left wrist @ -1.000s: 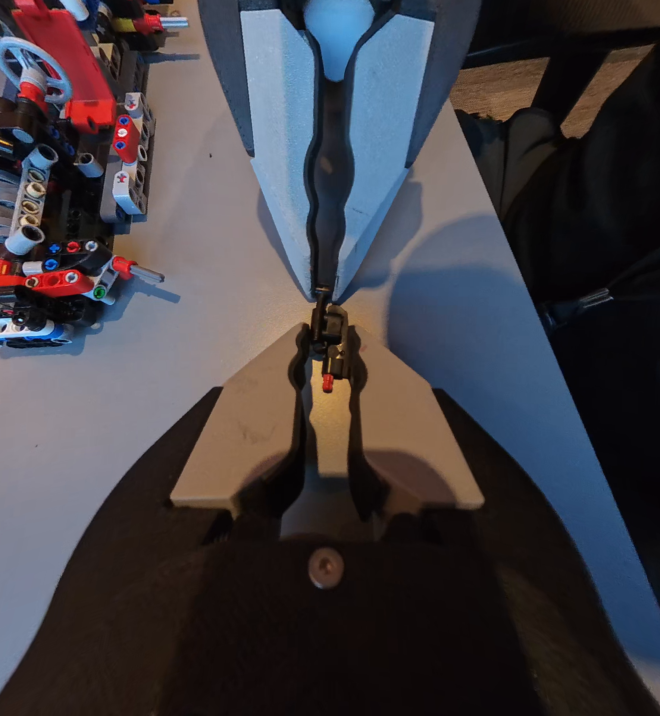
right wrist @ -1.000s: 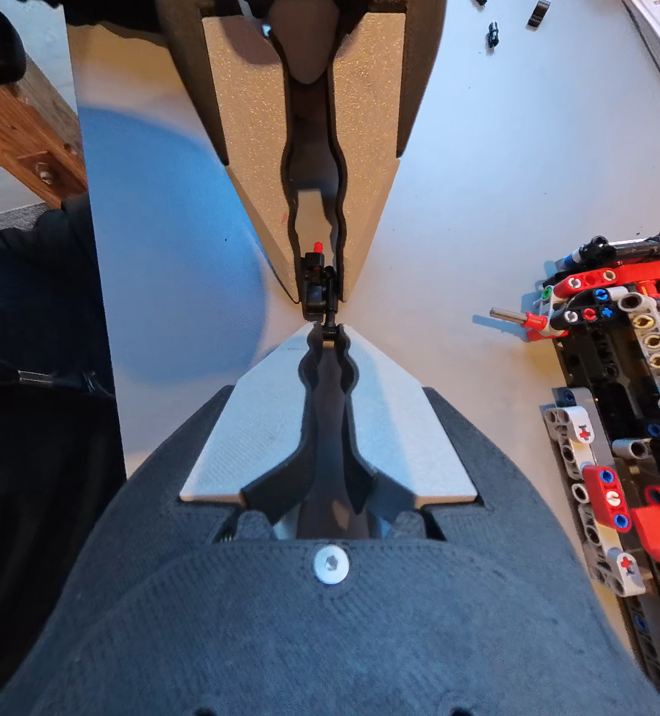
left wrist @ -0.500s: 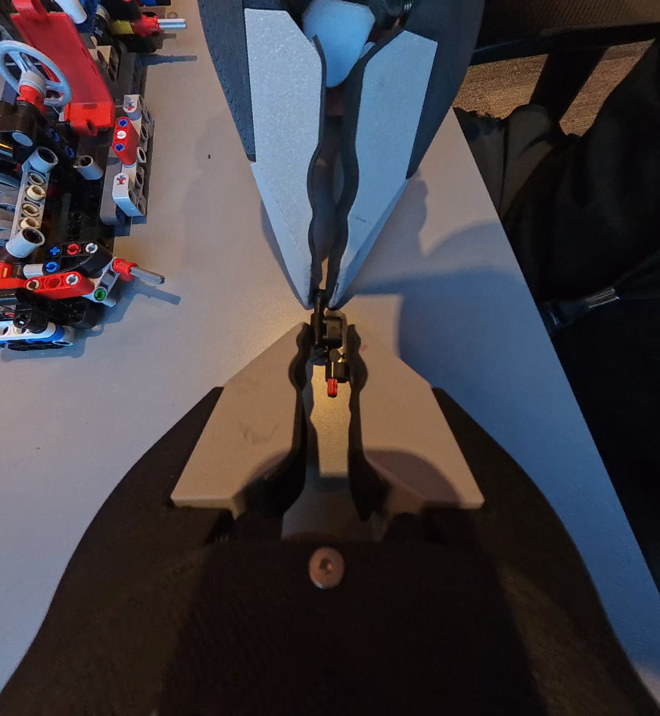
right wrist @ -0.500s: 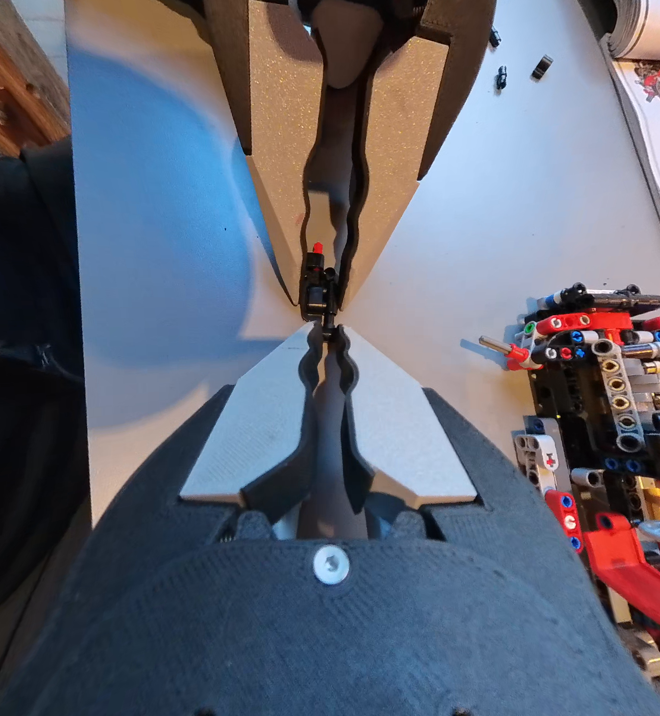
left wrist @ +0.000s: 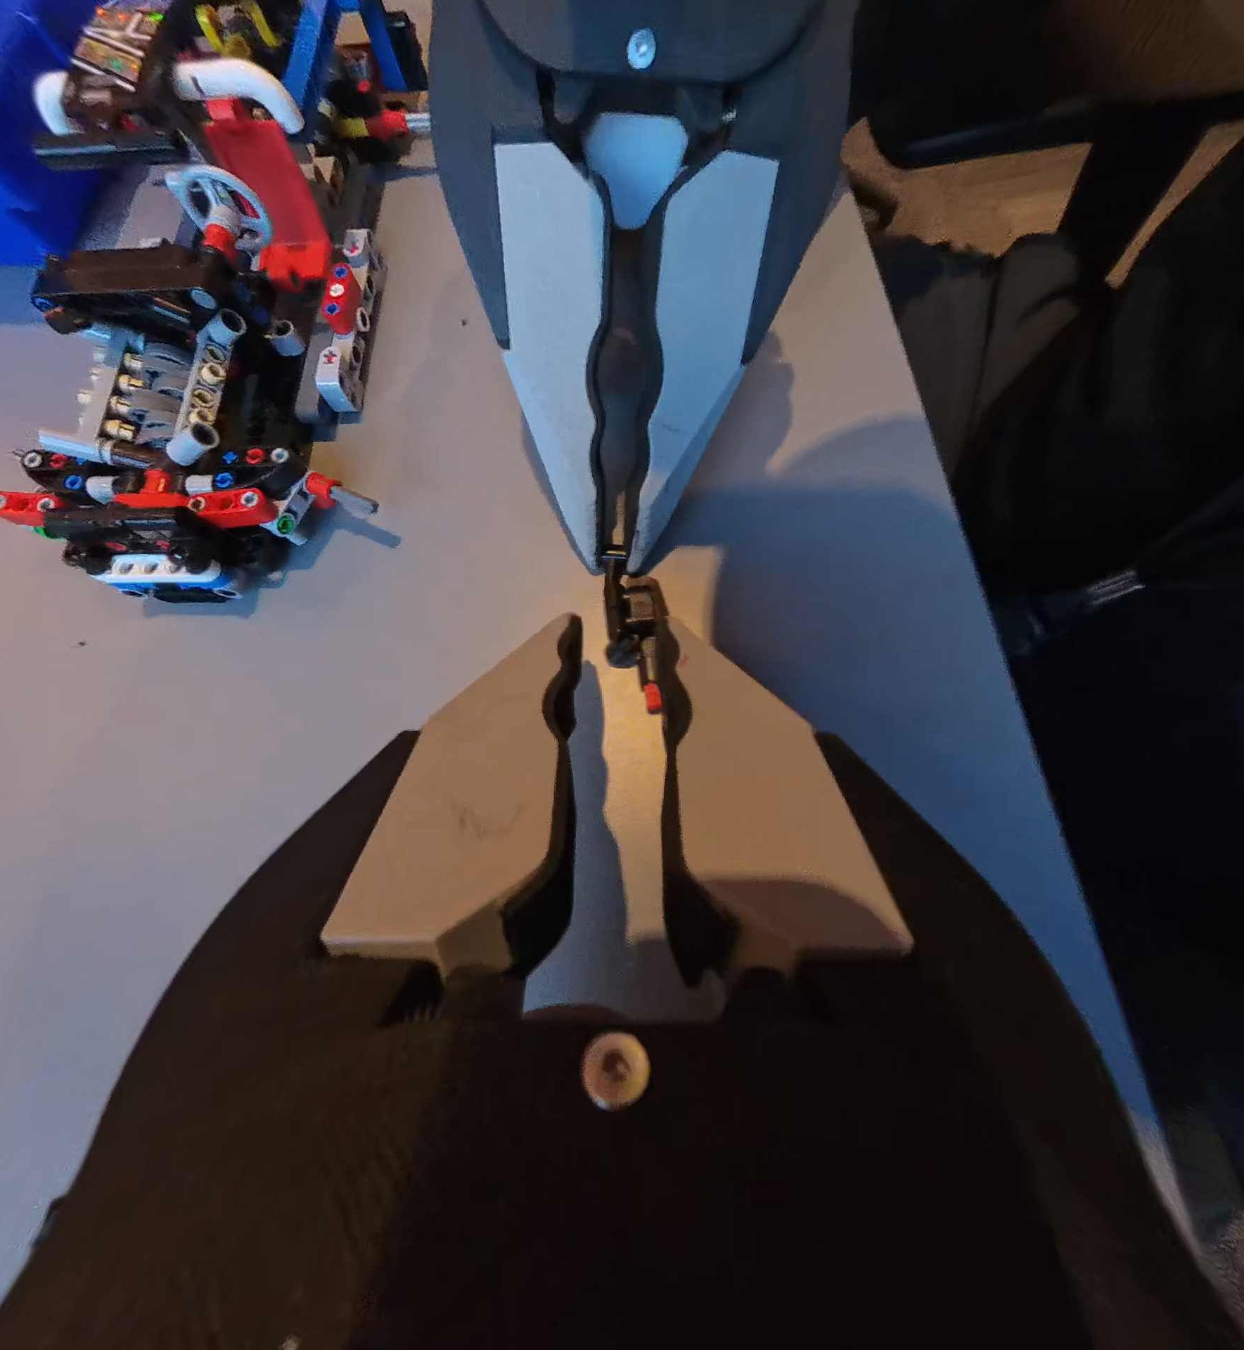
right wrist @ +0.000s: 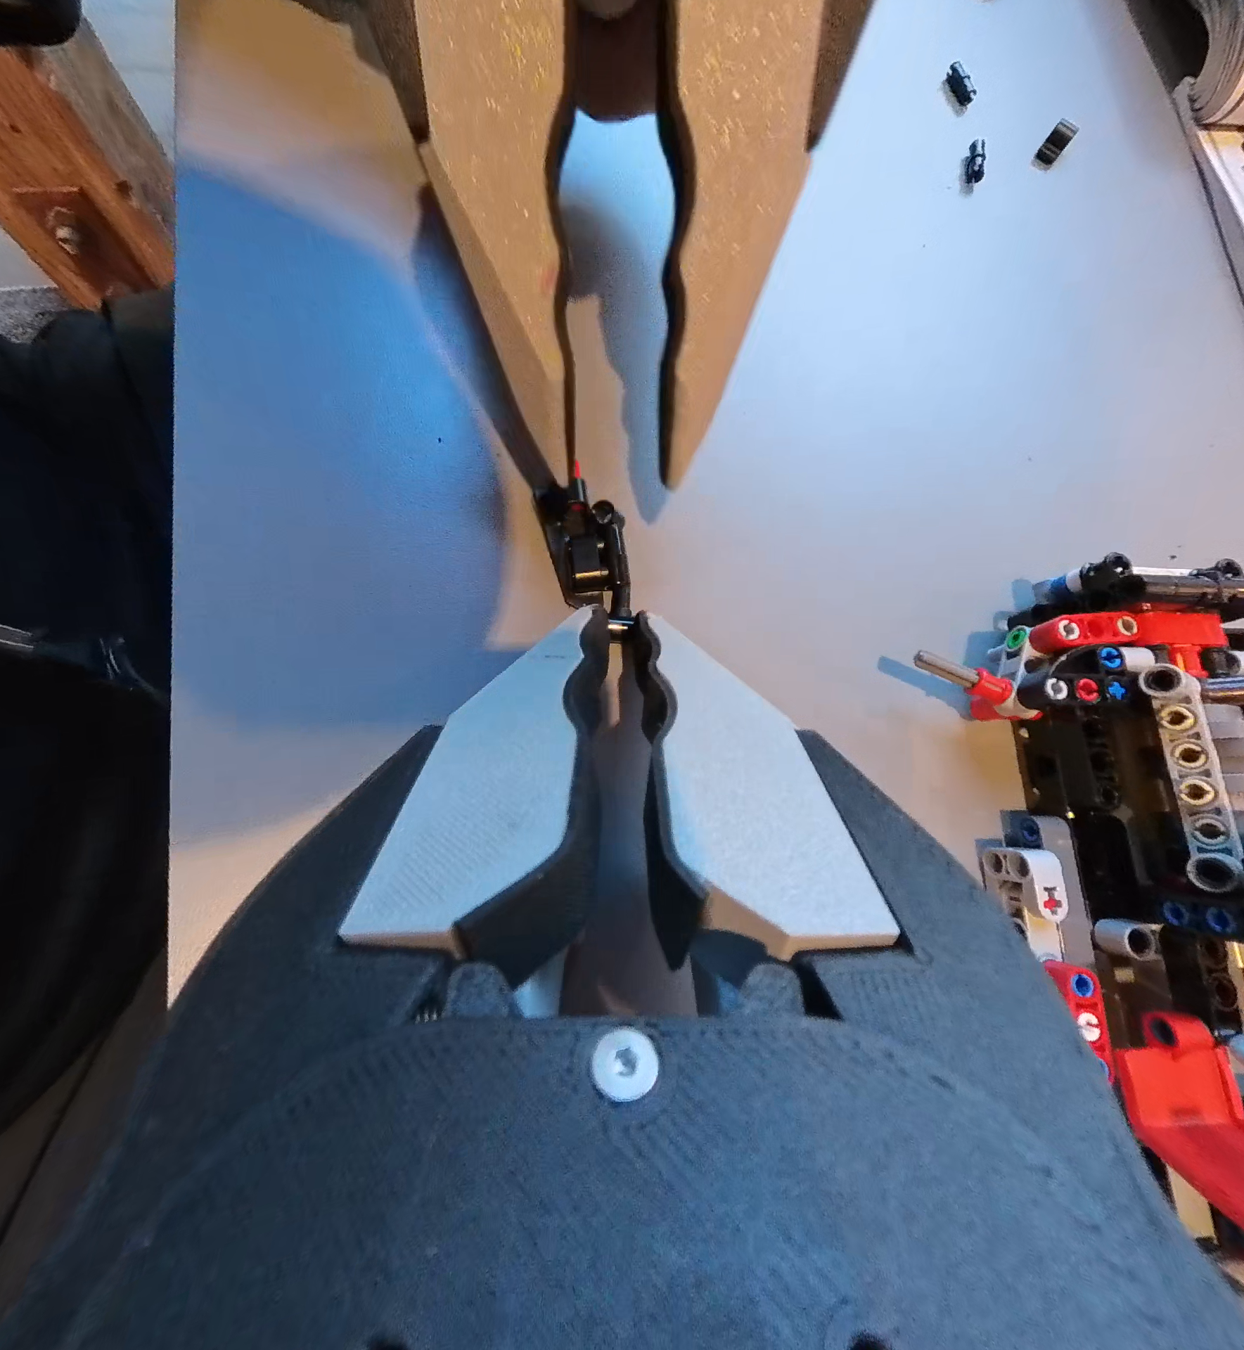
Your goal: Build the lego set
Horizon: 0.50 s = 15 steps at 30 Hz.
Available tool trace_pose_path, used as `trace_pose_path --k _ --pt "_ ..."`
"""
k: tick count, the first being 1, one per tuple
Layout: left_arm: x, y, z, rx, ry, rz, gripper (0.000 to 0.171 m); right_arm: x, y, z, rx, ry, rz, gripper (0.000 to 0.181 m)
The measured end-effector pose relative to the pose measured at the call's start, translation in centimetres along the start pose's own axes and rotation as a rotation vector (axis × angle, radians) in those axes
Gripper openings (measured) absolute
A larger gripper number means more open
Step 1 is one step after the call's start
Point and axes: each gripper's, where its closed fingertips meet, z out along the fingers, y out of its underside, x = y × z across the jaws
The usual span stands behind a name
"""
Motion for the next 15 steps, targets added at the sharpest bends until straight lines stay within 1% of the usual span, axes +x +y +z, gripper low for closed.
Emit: trace_pose_path --k 2,4,5,7,10,13,15 --pt "0.7 0.4 0.1 -0.021 -0.008 -0.013 0.008 0.0 0.0 0.0 0.000 -0.004 0.006 0.004" --pt "0.3 1.4 0.6 -0.084 -0.091 0.001 0.013 0.0 0.0 0.0 0.001 -0.011 0.013 0.004" --pt "0.1 1.2 0.7 -0.073 -0.112 0.000 0.014 0.0 0.0 0.0 0.001 -0.014 0.016 0.004" --pt "0.2 1.3 0.9 -0.101 -0.119 -0.011 0.013 0.0 0.0 0.0 0.001 -0.020 0.022 0.004" --pt "0.3 1.6 1.2 -0.150 -0.150 0.022 0.010 0.0 0.0 0.0 0.001 -0.020 0.022 0.004" --pt "0.8 1.4 0.9 -0.157 -0.156 0.013 0.010 0.0 0.0 0.0 0.001 -0.020 0.022 0.004" --pt "0.6 1.2 0.3 -0.152 -0.183 0.003 0.013 0.0 0.0 0.0 0.000 -0.016 0.018 0.004"
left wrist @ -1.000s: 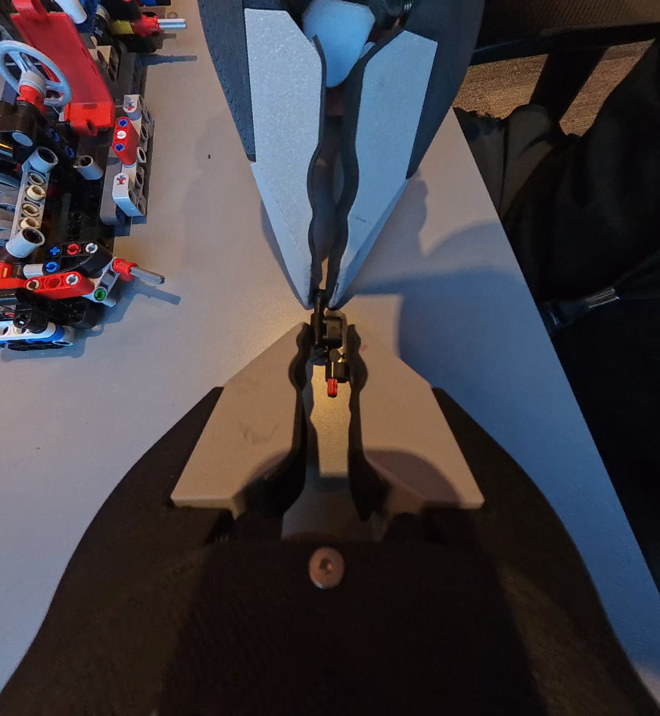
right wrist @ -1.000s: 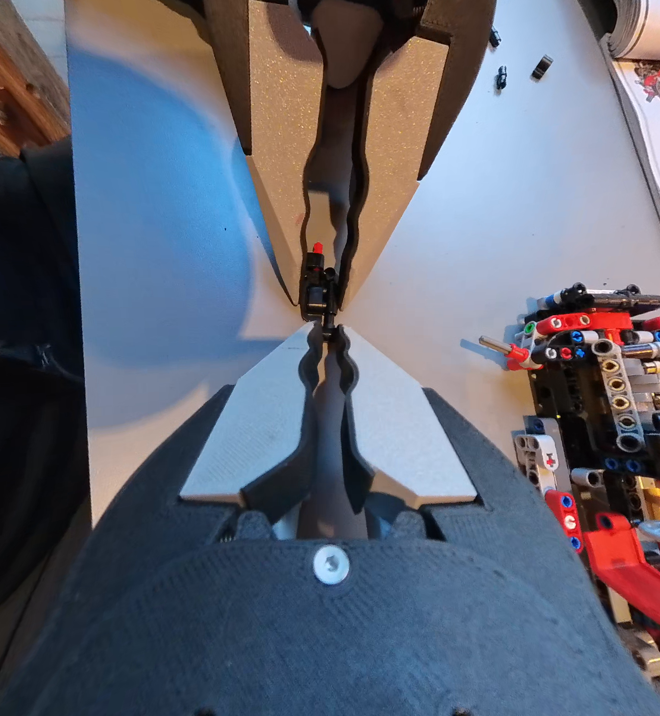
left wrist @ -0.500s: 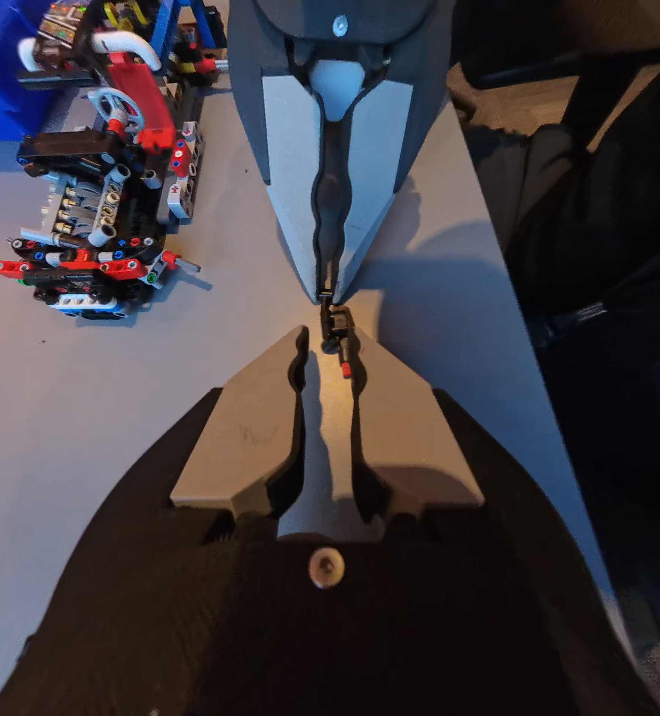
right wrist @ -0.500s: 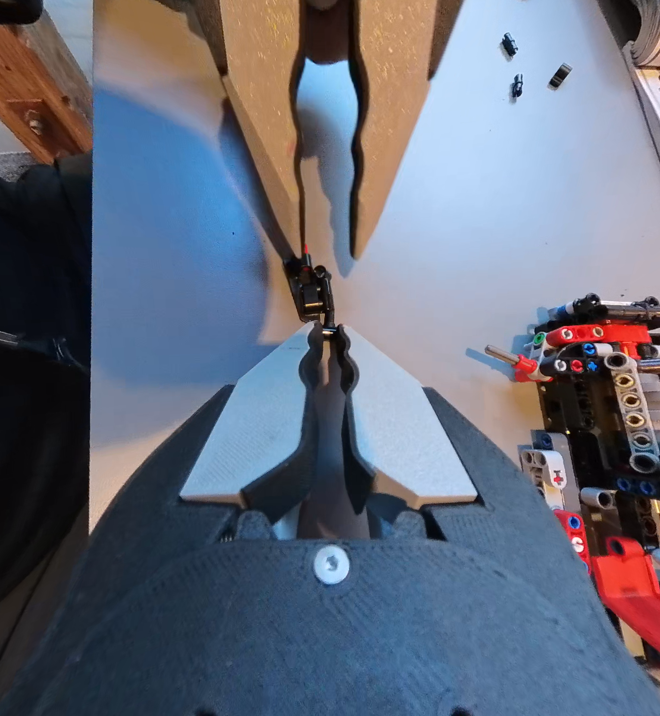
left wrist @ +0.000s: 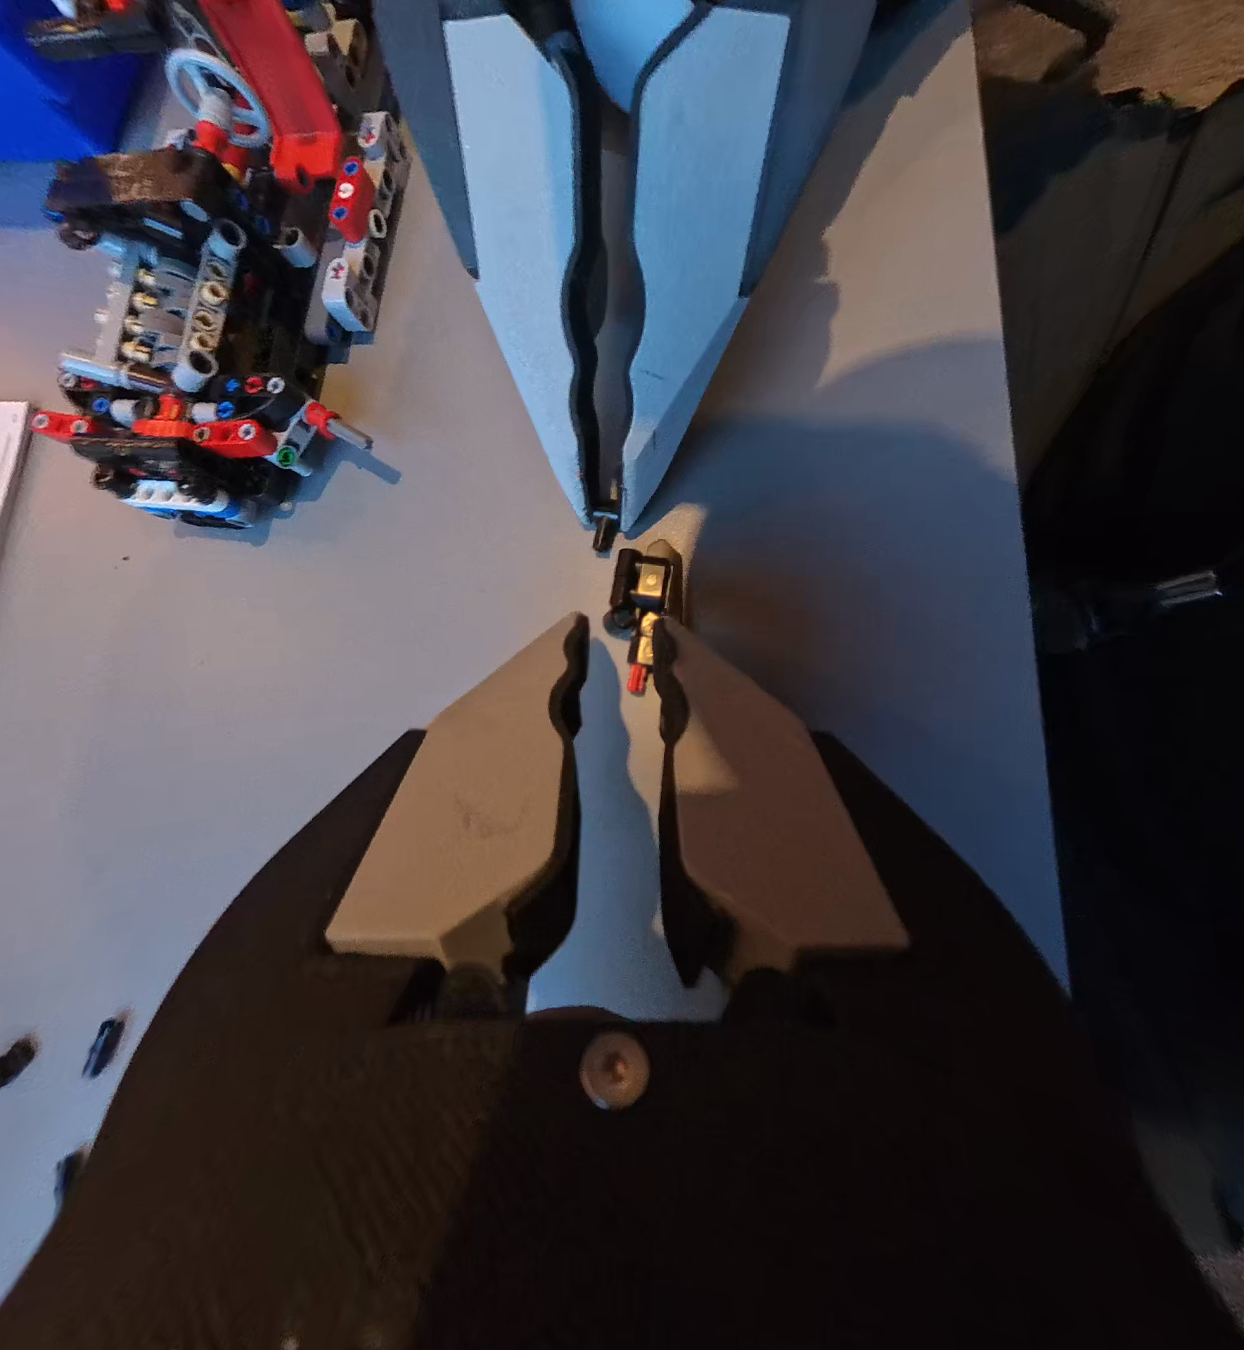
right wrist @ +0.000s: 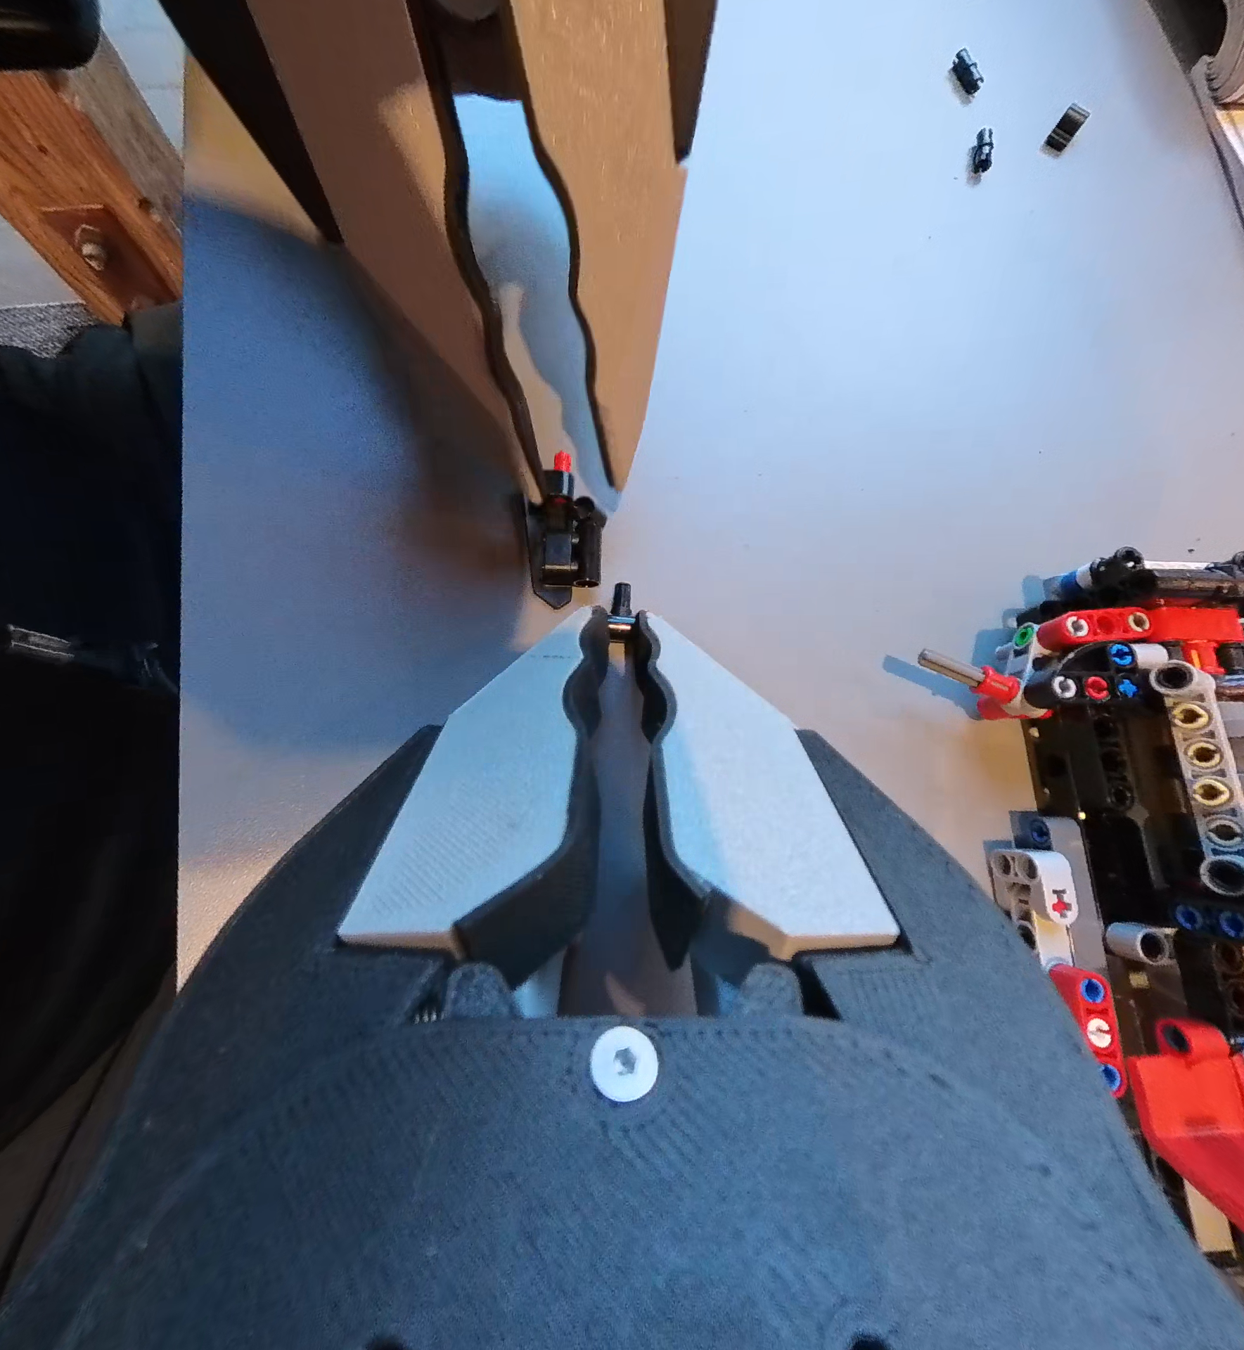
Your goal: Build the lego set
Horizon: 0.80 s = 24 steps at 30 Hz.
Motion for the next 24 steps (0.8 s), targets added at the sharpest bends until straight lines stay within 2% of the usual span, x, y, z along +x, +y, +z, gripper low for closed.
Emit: trace_pose_path --k 5,9,10,24 --pt "0.8 -0.7 -1.4 0.035 0.005 -0.006 0.016 -0.1 0.3 -0.4 -0.003 0.018 0.014 0.004" --pt "0.6 0.9 0.4 -0.048 0.025 -0.012 0.018 -0.3 0.3 -0.5 -0.002 0.013 0.018 0.004" --pt "0.7 0.7 0.5 -0.036 0.037 -0.006 0.013 -0.4 0.4 -0.5 -0.003 0.008 0.021 0.004" --pt "1.0 0.3 1.0 -0.056 0.081 0.044 0.011 -0.8 0.2 -0.8 0.015 0.001 0.049 0.004"
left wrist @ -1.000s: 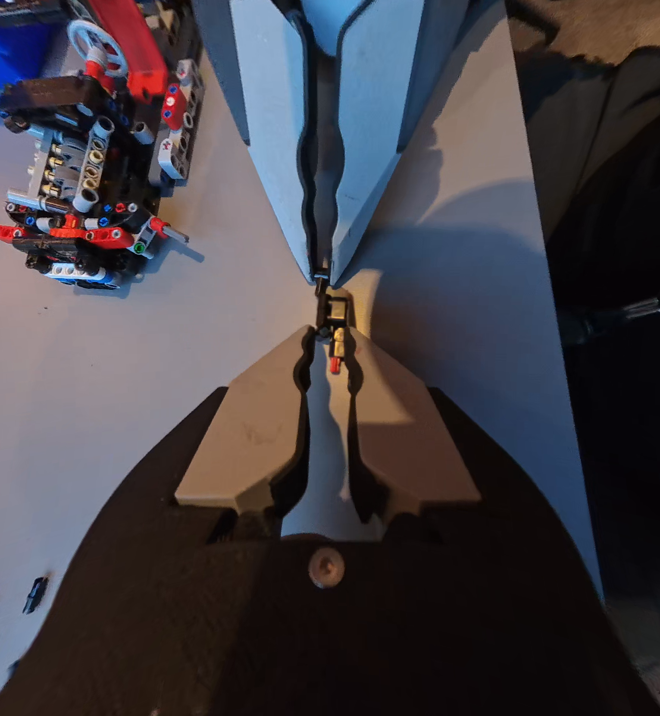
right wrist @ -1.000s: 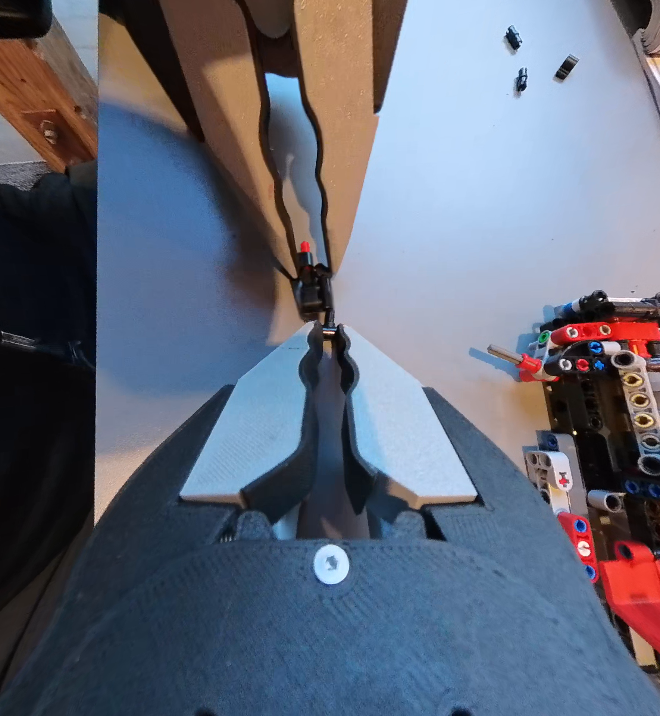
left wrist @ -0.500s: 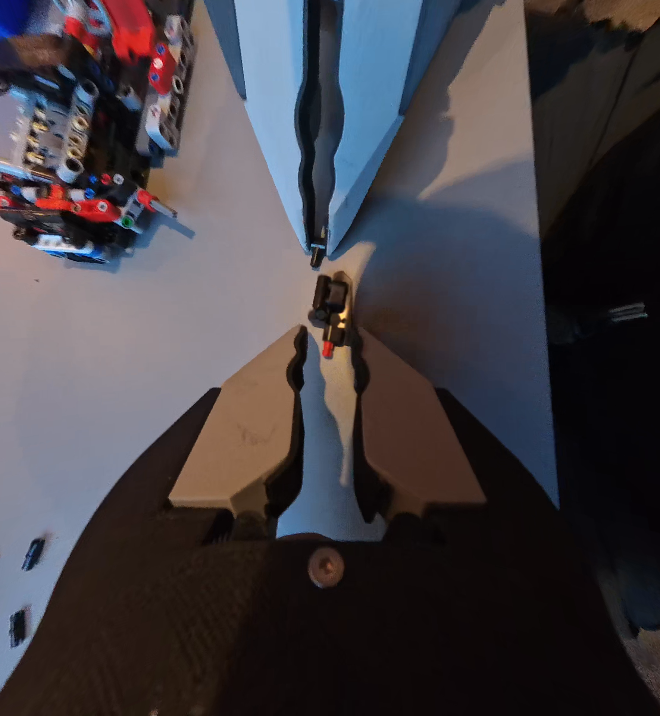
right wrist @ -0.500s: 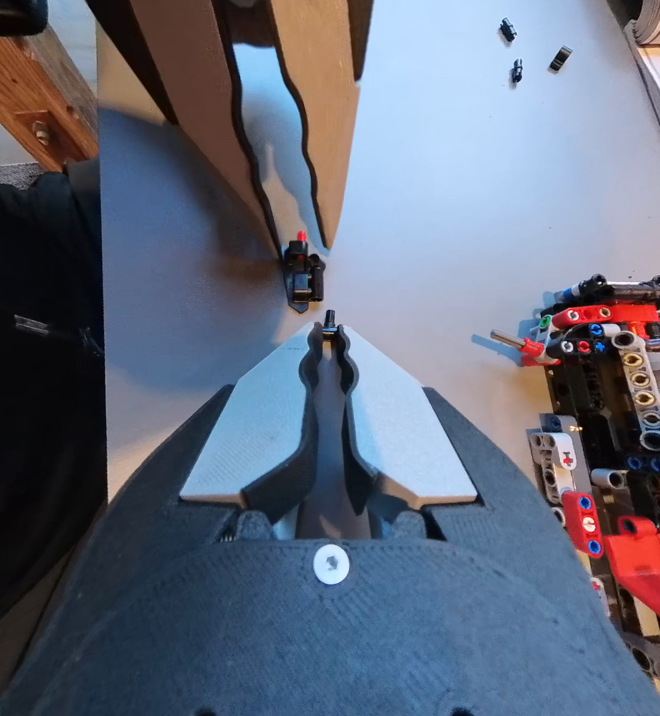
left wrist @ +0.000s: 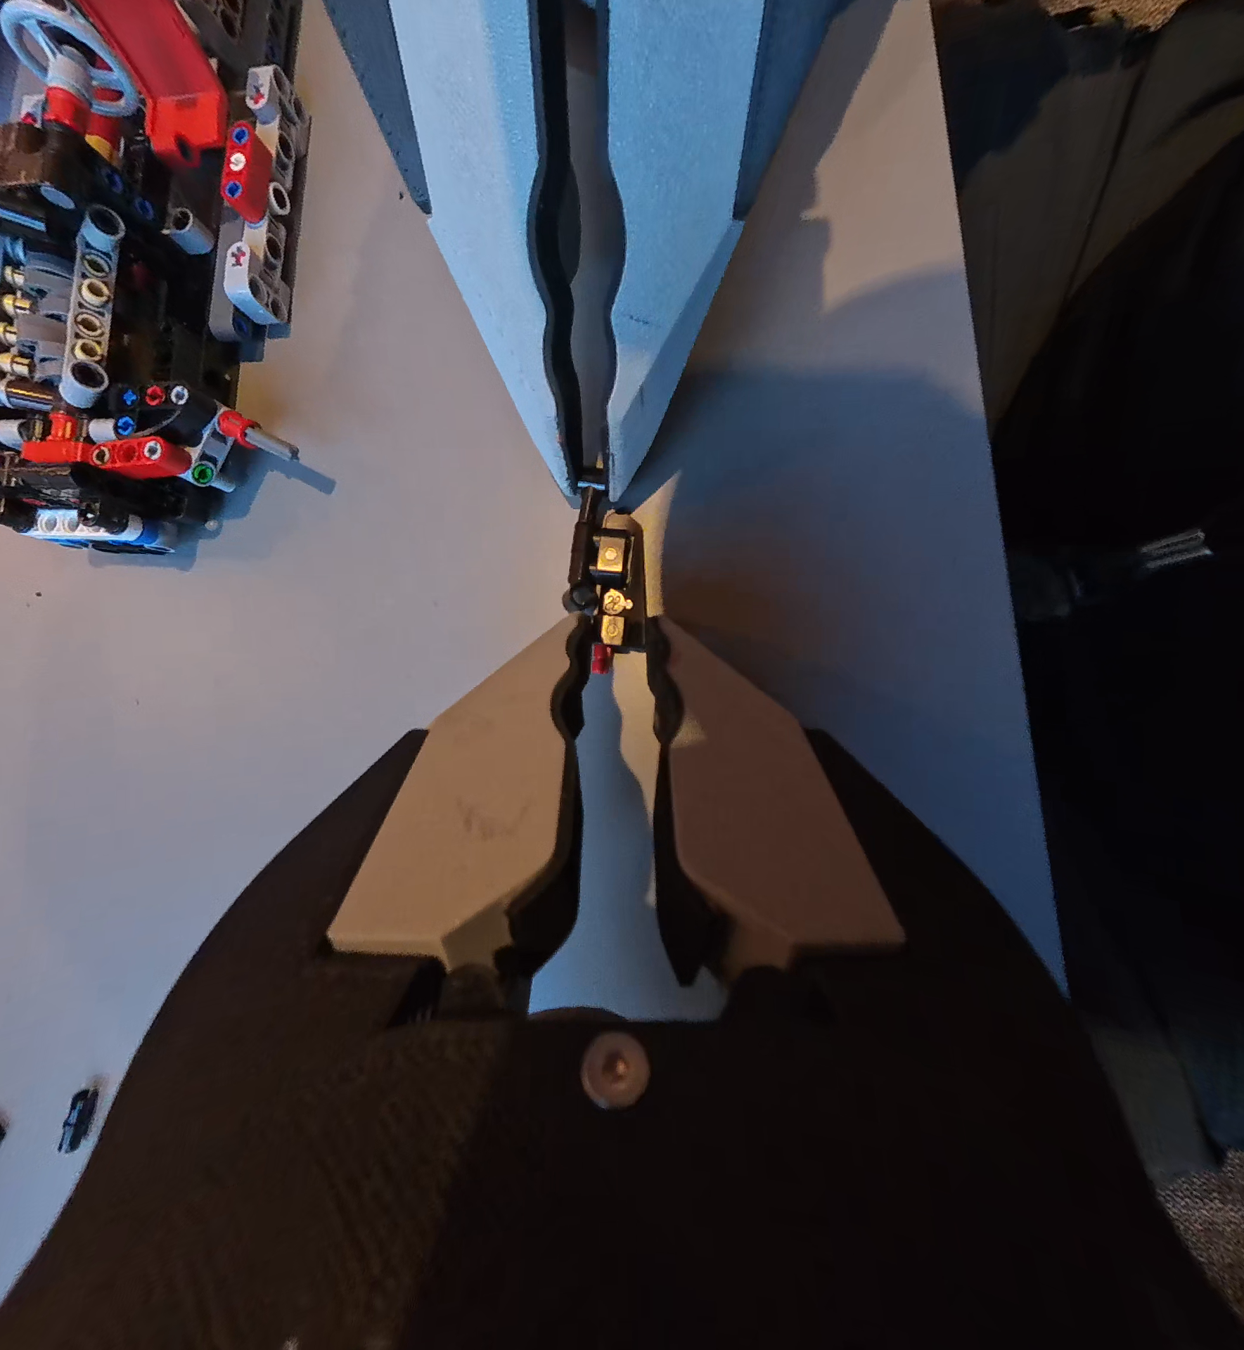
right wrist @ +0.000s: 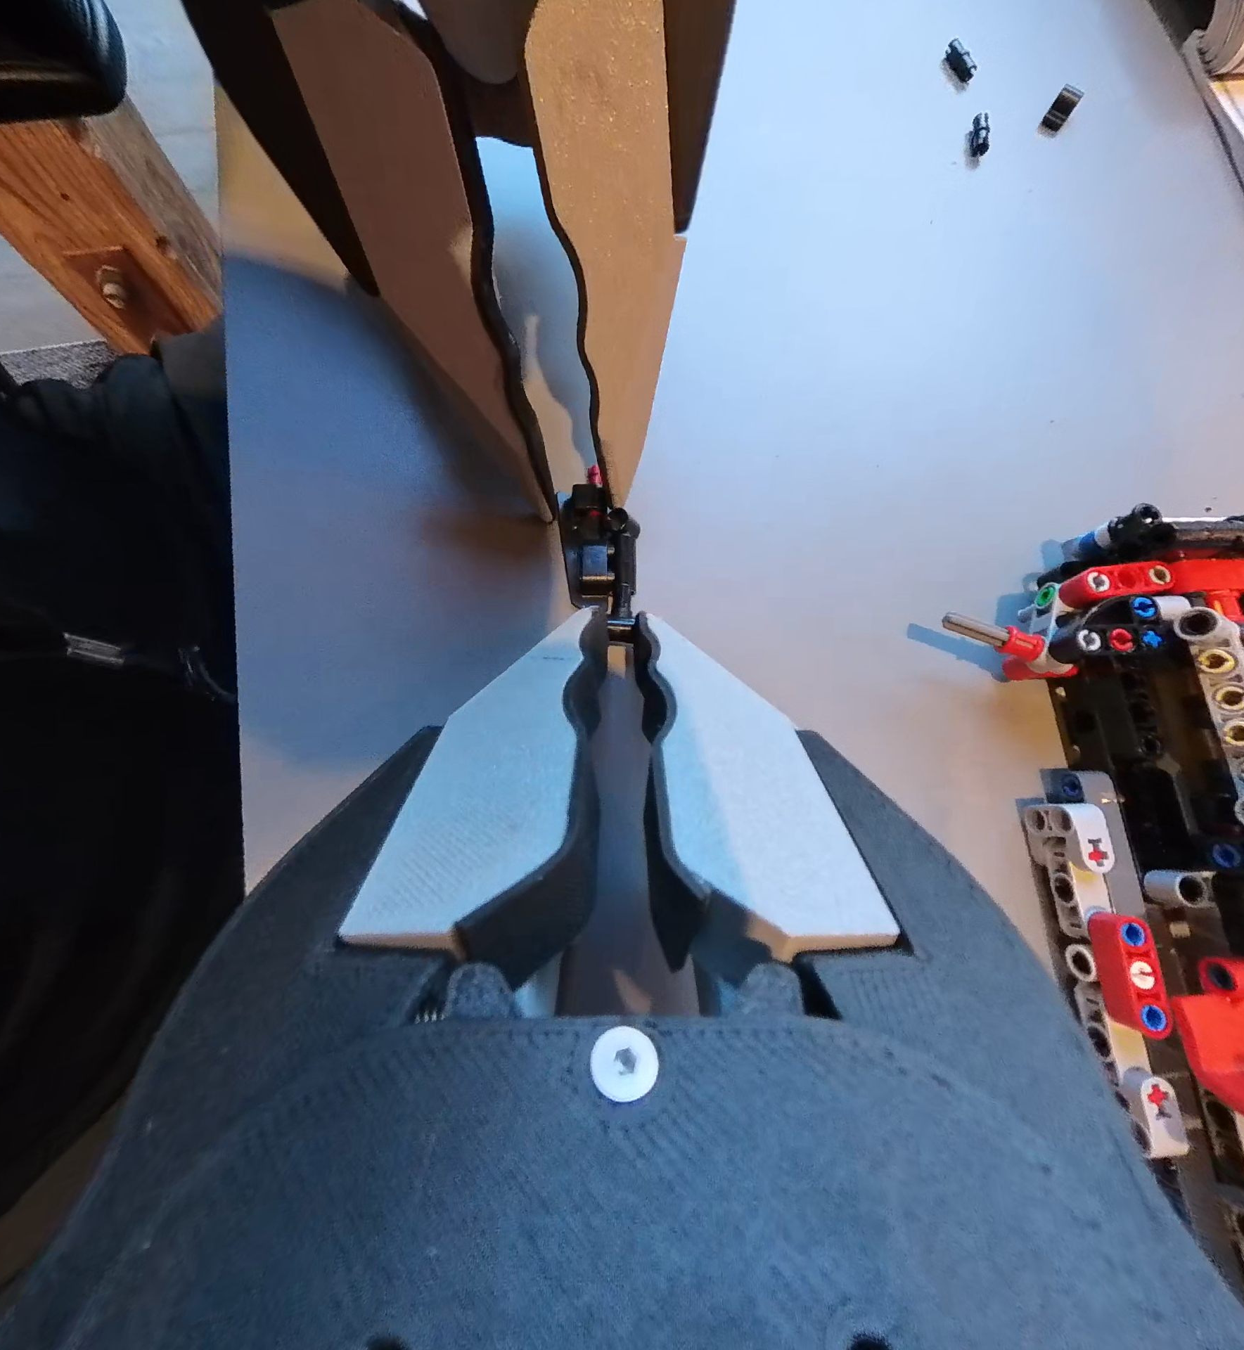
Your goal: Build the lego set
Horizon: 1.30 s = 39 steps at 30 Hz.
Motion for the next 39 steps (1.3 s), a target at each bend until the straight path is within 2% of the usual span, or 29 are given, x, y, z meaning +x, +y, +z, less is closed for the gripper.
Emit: trace_pose_path --k 12,25,29,35,39 --pt "-0.33 -0.18 0.19 0.076 0.108 -0.022 0.011 0.12 0.49 -0.14 -0.019 0.006 0.023 0.004" --pt "-0.36 -0.35 0.32 0.101 0.102 0.017 0.011 0.14 0.57 -0.18 -0.026 -0.007 0.065 0.004" --pt "-0.34 -0.39 0.32 0.123 0.123 0.004 0.010 0.18 0.59 -0.16 -0.029 0.016 0.061 0.004" --pt "-0.33 -0.43 0.31 0.175 0.182 -0.060 0.010 0.20 0.61 -0.12 -0.035 0.135 -0.009 0.003" --pt "-0.33 -0.44 0.32 0.181 0.193 -0.090 0.009 0.07 0.64 -0.12 -0.030 0.120 0.128 0.004"
